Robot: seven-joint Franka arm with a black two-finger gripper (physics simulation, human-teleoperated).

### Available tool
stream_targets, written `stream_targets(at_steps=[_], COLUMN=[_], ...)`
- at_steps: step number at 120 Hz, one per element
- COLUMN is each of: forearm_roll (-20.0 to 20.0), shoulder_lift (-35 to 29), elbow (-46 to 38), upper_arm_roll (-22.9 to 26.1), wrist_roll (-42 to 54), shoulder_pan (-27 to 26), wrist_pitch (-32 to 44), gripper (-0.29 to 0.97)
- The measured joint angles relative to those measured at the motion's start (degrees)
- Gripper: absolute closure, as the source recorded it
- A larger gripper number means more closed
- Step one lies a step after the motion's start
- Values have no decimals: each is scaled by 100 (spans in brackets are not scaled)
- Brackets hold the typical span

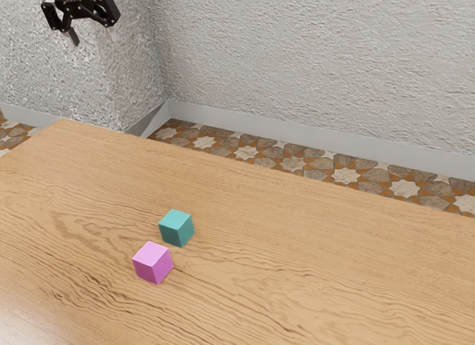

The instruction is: Pick up the blue block with one arm, and put the blue block on the pink block with one arm

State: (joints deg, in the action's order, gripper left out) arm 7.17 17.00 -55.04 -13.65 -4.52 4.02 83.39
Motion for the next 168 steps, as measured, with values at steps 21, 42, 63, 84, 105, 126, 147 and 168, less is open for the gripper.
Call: stream_targets(at_steps=[21,42,63,84,105,126,147,168], forearm_roll=[-57,-668,-964,-1014,-1012,-783,-733,-867], shoulder_lift=[-52,-682,-646,-546,-357,-1559,-2604,-1429], elbow=[27,563,-18,-217,-257,-3004,-5365,-6153], upper_arm_roll=[15,17,-43,-47,-55,-52,-362,-409], wrist_roll=[-61,-205,-323,-397,-454,-477,-534,-535], shoulder_pan=[-24,-958,-1440,-1356,-1345,-1121,-1589,-1578], wrist_pitch=[-44,-216,-291,-314,-263,426,1302,3027], gripper=[2,2,2,2,2,2,2,2])
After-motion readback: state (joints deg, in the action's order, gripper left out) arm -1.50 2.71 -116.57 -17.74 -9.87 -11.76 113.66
